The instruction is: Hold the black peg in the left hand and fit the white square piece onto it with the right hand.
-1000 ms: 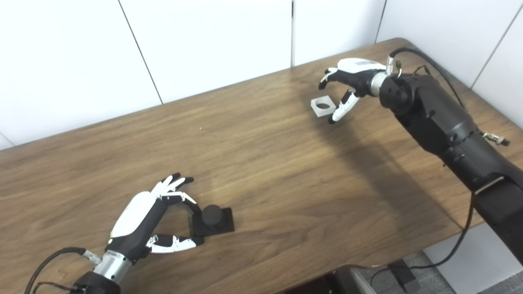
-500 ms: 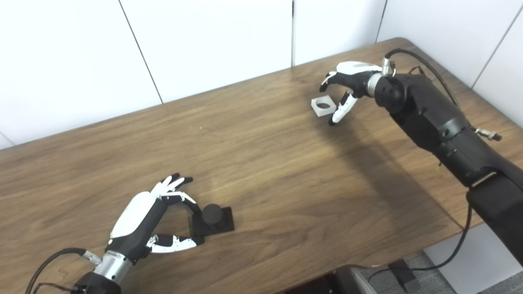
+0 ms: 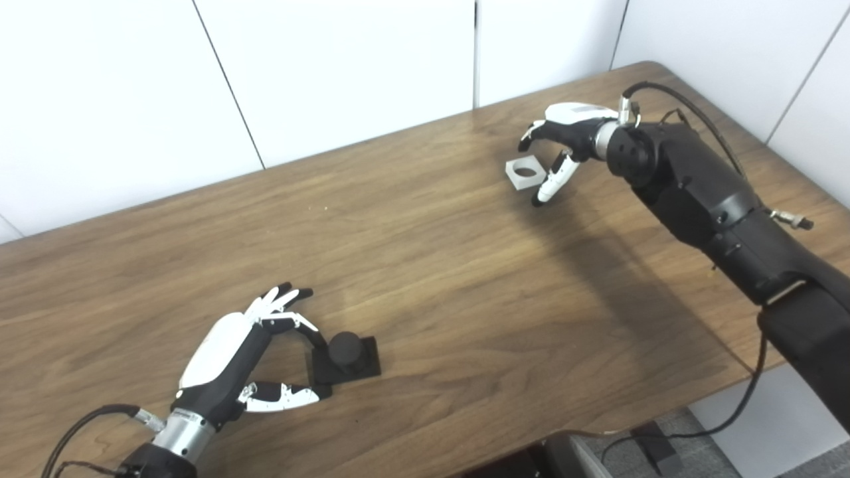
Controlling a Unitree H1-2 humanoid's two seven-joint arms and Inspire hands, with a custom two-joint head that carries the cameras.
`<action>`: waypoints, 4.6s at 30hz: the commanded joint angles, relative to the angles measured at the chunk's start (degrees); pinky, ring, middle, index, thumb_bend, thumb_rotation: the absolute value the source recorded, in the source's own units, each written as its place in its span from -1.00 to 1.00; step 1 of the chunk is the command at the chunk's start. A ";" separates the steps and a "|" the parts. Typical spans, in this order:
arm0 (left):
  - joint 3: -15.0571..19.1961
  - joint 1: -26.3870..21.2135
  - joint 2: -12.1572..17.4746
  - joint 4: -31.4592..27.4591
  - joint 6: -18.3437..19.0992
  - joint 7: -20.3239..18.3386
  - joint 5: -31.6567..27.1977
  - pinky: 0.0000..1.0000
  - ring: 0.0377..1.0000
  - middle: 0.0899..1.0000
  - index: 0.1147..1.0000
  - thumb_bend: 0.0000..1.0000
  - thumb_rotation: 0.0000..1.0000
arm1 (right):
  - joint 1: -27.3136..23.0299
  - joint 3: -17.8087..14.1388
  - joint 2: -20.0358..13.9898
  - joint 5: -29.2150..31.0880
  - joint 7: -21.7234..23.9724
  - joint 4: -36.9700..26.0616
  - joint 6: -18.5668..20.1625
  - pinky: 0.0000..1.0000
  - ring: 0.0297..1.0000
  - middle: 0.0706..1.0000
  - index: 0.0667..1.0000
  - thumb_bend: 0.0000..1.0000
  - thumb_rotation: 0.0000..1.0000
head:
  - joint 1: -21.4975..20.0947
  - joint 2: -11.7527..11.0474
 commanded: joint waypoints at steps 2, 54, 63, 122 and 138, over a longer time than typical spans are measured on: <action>-1.20 1.65 1.21 0.38 0.20 -2.05 2.41 1.00 1.00 0.85 -0.15 0.05 -0.88 | -3.37 -0.22 -0.65 -0.84 -1.60 0.33 0.04 0.90 0.95 0.92 0.66 0.47 -0.44 | 0.19 0.00; -0.86 3.95 1.85 -2.40 1.48 -2.81 1.98 1.00 1.00 0.85 -0.15 0.05 -0.87 | -2.20 4.49 3.27 -1.64 -9.17 9.58 0.18 0.58 0.71 0.62 -0.10 0.03 -0.71 | 1.72 2.04; -0.78 3.97 2.24 -2.74 1.65 -3.13 2.08 1.00 1.00 0.85 -0.15 0.05 -0.88 | -1.86 4.81 2.89 -1.48 -9.37 9.75 -0.83 0.61 0.71 0.60 -0.11 0.04 -0.72 | 1.83 2.29; -2.50 3.06 0.73 -1.74 2.76 -2.63 3.43 1.00 1.00 0.87 -0.15 0.05 -0.86 | 3.71 0.61 5.76 5.98 -5.97 -21.28 -10.30 0.71 0.76 0.59 -0.11 0.04 -0.72 | 12.43 5.24; -3.50 2.45 -0.88 -2.10 5.33 -3.28 4.52 1.00 1.00 0.90 -0.15 0.04 -0.86 | 5.03 0.53 7.64 7.18 -1.40 -29.12 -10.08 0.63 0.77 0.61 -0.11 0.03 -0.72 | 20.03 6.87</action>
